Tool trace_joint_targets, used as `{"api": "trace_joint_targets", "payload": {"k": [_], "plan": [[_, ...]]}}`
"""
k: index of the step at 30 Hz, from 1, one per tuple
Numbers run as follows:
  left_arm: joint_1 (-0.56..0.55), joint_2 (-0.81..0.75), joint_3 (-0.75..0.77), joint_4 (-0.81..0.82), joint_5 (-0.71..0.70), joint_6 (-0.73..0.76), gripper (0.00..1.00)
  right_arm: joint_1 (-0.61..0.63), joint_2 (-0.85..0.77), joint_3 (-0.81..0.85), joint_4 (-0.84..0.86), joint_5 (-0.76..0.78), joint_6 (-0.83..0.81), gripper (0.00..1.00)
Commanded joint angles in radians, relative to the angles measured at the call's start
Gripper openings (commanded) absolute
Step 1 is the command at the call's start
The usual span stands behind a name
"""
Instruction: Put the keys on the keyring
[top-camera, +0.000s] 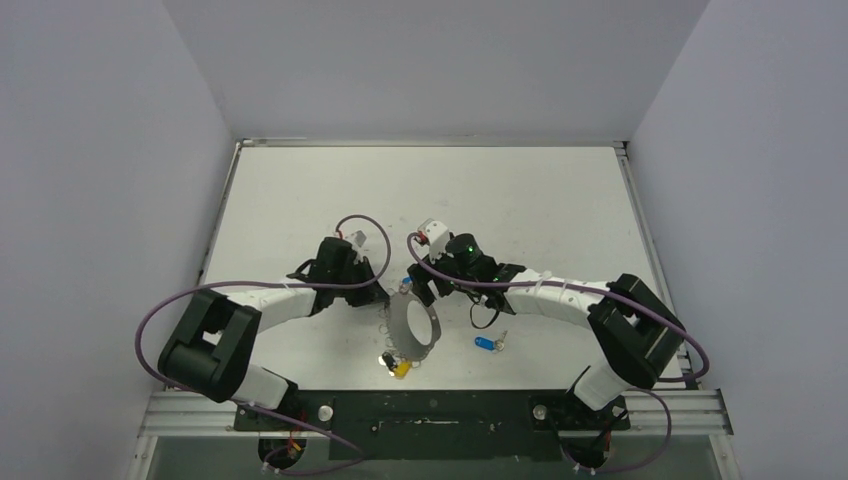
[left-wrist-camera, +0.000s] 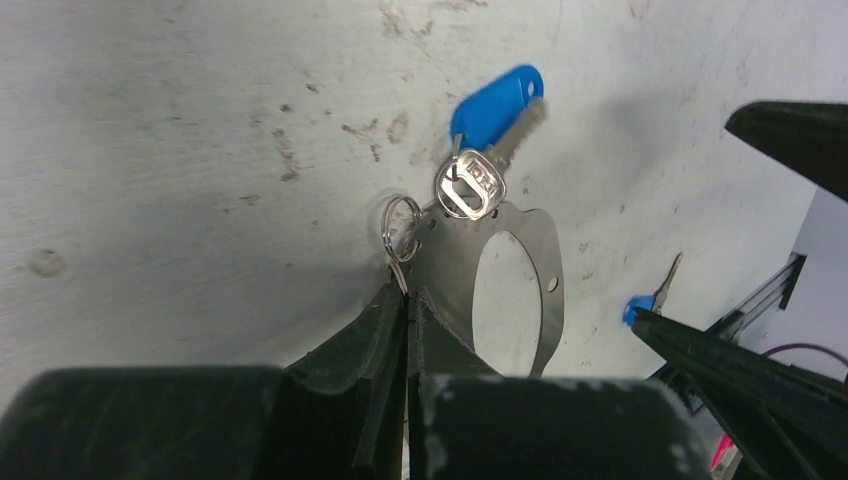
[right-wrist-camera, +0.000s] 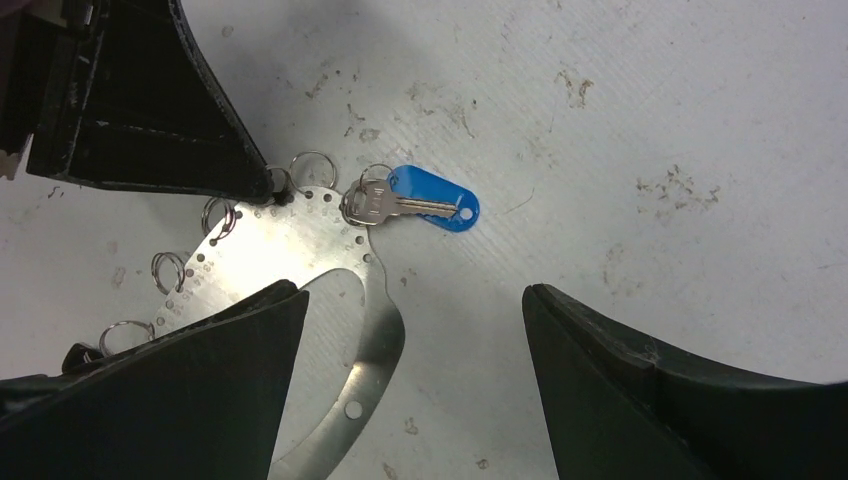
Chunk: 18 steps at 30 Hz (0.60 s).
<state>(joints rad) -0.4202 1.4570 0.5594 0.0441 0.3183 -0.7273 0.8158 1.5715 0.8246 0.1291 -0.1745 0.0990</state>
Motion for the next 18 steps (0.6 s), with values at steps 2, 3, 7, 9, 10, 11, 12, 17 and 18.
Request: {"api": "trace_joint_targets", "payload": {"k": [2,3,7,9,10,11,12,17,18], "plan": [[-0.04,0.003,0.05,-0.042,0.036,0.089,0.0,-0.026,-0.054,-0.017,0.063,-0.067,0.025,0.81],[-0.041,0.002,0.044,-0.043,0.035,0.081,0.0,-0.027,-0.058,-0.02,0.061,-0.068,0.025,0.81],[-0.042,-0.016,-0.006,-0.043,0.022,0.027,0.27,-0.029,-0.065,-0.022,0.047,-0.069,0.015,0.81],[-0.041,-0.045,-0.043,-0.043,0.002,0.002,0.37,-0.029,-0.068,-0.022,0.045,-0.069,0.013,0.81],[-0.041,-0.067,-0.059,-0.043,-0.012,-0.009,0.41,-0.029,-0.069,-0.023,0.044,-0.069,0.011,0.81],[-0.042,-0.09,-0.075,-0.043,-0.028,-0.018,0.44,-0.028,-0.069,-0.024,0.043,-0.069,0.008,0.81],[-0.04,-0.117,-0.086,-0.059,-0.045,-0.028,0.47,-0.029,-0.069,-0.023,0.042,-0.069,0.007,0.81],[-0.018,-0.235,-0.104,-0.113,-0.119,-0.023,0.52,-0.029,-0.07,-0.021,0.044,-0.078,0.003,0.81],[-0.008,-0.248,-0.102,-0.111,-0.118,-0.016,0.51,-0.029,-0.069,-0.021,0.044,-0.08,0.003,0.81]]}}
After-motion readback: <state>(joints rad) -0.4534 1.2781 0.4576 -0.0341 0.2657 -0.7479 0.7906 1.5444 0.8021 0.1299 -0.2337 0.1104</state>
